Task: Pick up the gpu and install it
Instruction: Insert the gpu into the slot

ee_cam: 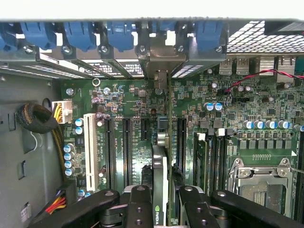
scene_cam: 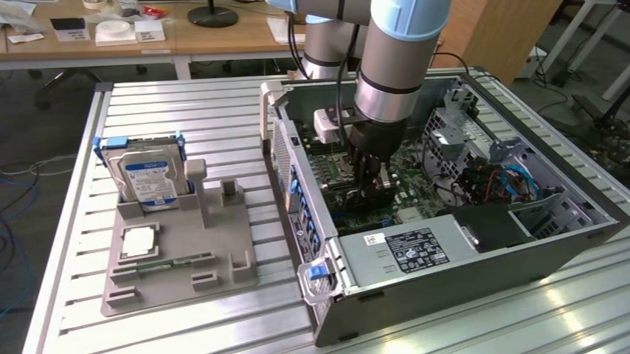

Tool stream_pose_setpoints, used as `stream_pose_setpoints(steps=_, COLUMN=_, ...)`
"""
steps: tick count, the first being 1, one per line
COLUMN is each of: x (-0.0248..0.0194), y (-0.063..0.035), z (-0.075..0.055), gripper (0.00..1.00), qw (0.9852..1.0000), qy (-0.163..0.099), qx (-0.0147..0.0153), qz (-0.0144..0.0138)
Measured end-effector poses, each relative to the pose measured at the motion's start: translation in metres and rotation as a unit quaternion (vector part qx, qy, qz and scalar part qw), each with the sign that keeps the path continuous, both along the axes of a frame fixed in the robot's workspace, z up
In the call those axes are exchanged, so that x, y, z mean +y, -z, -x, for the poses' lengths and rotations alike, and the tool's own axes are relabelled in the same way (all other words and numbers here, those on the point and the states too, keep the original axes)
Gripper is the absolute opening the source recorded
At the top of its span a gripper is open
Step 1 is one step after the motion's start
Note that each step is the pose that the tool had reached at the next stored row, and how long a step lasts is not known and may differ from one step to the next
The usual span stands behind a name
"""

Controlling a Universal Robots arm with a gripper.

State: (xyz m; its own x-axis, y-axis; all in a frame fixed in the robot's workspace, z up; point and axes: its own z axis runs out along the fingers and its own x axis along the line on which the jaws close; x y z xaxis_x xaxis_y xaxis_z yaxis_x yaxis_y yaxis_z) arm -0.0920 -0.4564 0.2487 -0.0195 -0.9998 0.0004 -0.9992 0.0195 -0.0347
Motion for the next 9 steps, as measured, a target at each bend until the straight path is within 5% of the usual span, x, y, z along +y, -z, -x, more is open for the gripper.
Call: stream_pose_setpoints(steps=9, x=0.0000, y=0.0000, z=0.0000, gripper=0.51, qw=1.0000, qy=0.000, qx=-0.0001, qz=0.0001)
